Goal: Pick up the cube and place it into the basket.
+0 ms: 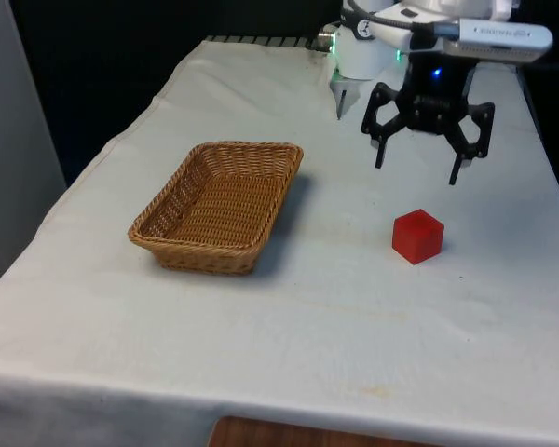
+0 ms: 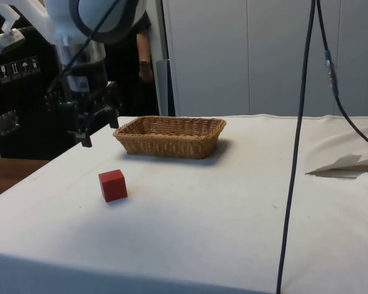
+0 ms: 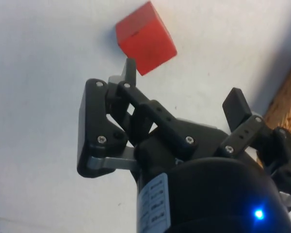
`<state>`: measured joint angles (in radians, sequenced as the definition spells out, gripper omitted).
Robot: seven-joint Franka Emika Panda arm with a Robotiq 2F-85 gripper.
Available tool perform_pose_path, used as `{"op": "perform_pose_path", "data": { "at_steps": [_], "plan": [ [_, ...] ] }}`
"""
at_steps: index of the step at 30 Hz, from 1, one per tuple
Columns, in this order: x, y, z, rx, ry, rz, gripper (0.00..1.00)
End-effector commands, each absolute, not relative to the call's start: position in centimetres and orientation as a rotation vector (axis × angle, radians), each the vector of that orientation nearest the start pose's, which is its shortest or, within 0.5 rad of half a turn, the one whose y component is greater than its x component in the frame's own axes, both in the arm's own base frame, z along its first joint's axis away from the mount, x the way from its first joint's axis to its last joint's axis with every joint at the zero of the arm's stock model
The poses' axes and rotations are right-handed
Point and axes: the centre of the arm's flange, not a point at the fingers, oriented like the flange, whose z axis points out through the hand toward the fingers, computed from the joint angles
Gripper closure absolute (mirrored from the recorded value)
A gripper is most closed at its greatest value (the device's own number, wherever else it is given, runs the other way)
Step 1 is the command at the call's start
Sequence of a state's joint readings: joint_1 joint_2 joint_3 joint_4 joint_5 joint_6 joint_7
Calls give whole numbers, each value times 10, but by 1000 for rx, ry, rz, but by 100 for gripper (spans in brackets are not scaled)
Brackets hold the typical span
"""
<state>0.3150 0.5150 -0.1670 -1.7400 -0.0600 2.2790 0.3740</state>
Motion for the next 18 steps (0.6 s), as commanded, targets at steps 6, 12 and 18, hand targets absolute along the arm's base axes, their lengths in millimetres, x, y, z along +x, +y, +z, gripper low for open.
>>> {"op": "perform_pose_path", "data": {
  "at_steps": [6, 12, 18],
  "plan": [
    [661, 112, 269, -3211, 345, -120, 0],
    [661, 114, 257, -3199, 399, -127, 0],
    [662, 115, 246, -3191, 446, -131, 0]
  ]
}}
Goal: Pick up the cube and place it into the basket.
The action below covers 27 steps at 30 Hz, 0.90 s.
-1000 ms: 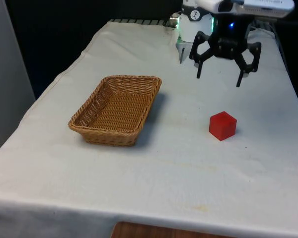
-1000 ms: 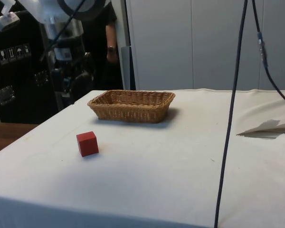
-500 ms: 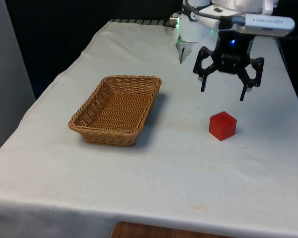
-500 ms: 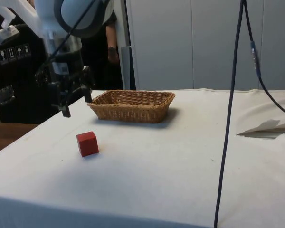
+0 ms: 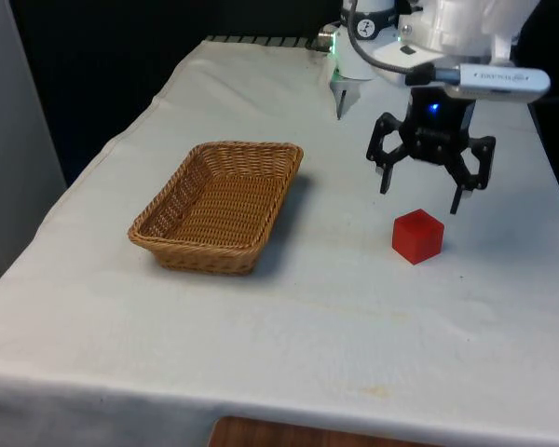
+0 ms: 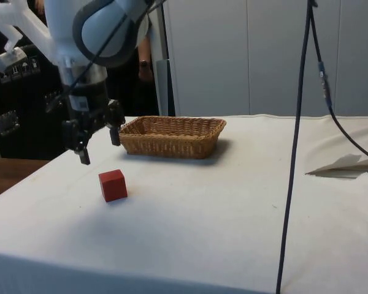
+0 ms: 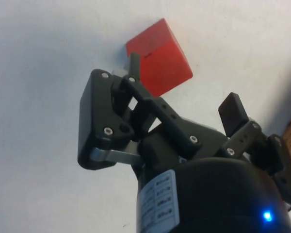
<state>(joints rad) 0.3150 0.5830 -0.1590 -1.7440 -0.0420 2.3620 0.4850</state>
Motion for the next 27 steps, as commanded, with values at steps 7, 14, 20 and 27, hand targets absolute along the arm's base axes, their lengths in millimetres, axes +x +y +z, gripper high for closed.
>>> {"op": "perform_pose_path", "data": {
  "at_steps": [7, 14, 20, 27],
  "plan": [
    [662, 117, 231, -3178, 516, -142, 0],
    [662, 119, 216, -3167, 584, -149, 0],
    [661, 121, 202, -3155, 657, -157, 0],
    [657, 124, 196, -3143, 708, -162, 0]
  ]
}}
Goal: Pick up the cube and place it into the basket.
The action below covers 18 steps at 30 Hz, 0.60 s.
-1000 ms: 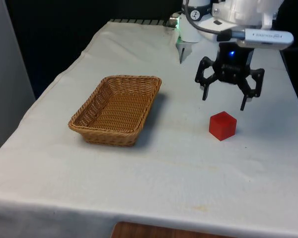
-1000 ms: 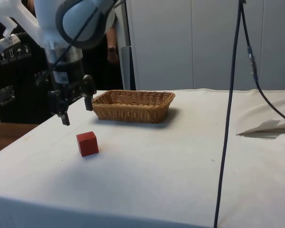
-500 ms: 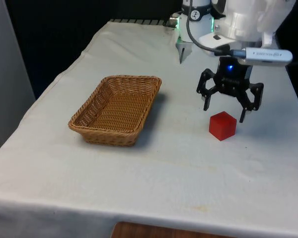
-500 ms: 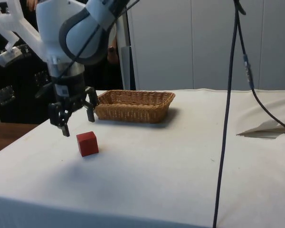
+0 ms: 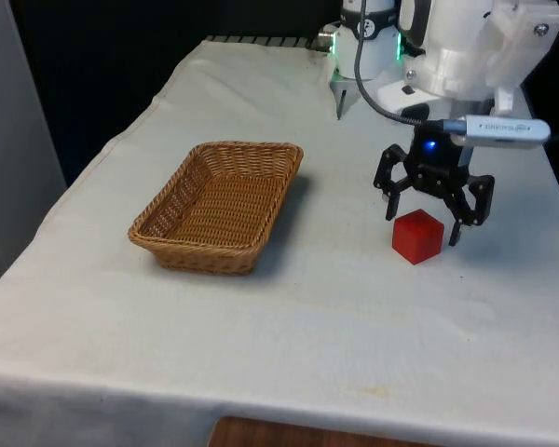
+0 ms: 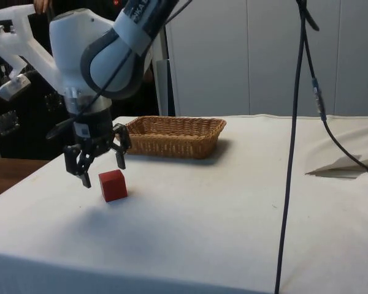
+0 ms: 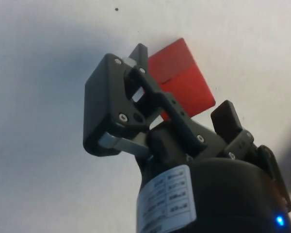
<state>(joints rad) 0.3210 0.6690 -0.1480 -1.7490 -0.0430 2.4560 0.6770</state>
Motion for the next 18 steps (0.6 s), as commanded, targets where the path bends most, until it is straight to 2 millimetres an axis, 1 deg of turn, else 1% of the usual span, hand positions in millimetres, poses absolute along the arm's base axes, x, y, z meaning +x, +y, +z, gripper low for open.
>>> {"op": "perform_pose_path", "data": {
  "at_steps": [1, 5, 6, 13, 14, 18],
  "plan": [
    [657, 124, 196, -3143, 716, -161, 0],
    [655, 124, 194, -3145, 733, -143, 0],
    [654, 126, 193, -3136, 748, -162, 0],
    [650, 129, 185, -3118, 833, -155, 0],
    [650, 129, 187, -3126, 818, -138, 0],
    [651, 129, 180, -3106, 878, -154, 0]
  ]
}}
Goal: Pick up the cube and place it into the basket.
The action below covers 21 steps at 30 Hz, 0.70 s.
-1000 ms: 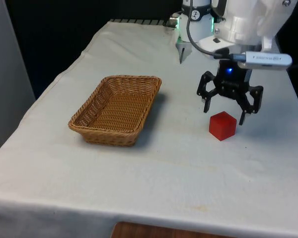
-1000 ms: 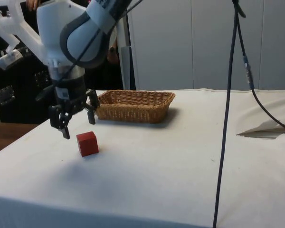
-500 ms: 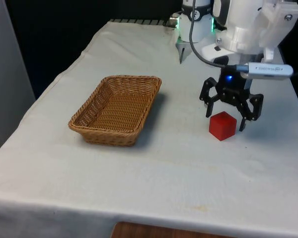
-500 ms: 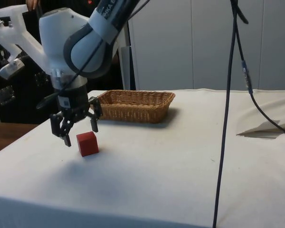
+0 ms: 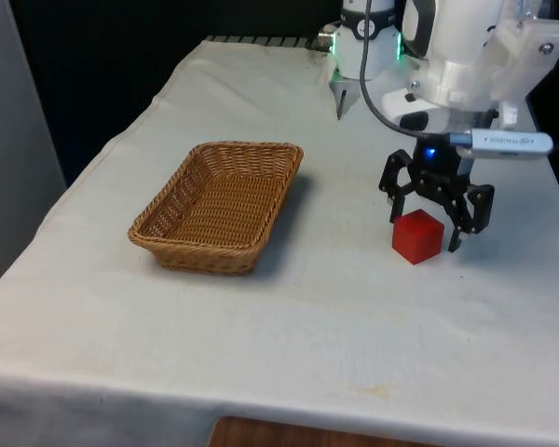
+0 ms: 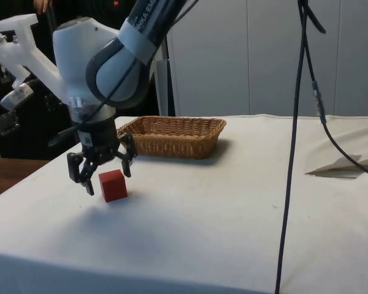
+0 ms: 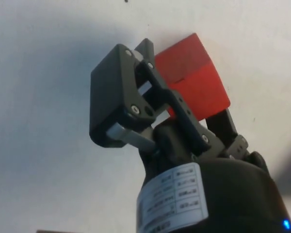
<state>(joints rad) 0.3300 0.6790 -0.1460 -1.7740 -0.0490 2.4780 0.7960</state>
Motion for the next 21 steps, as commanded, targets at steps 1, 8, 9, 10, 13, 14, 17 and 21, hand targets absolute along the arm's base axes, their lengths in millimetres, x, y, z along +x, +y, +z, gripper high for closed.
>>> {"op": "perform_pose_path", "data": {
  "at_steps": [1, 8, 9, 10, 13, 14, 17, 21],
  "plan": [
    [651, 129, 178, -3106, 885, -152, 0],
    [655, 130, 173, -3103, 921, -160, 0],
    [655, 131, 173, -3105, 924, -164, 0],
    [655, 132, 173, -3108, 927, -168, 0],
    [656, 133, 173, -3112, 929, -174, 0],
    [655, 133, 173, -3115, 927, -171, 0],
    [656, 132, 174, -3112, 929, -172, 0],
    [655, 132, 173, -3113, 929, -171, 0]
  ]
}}
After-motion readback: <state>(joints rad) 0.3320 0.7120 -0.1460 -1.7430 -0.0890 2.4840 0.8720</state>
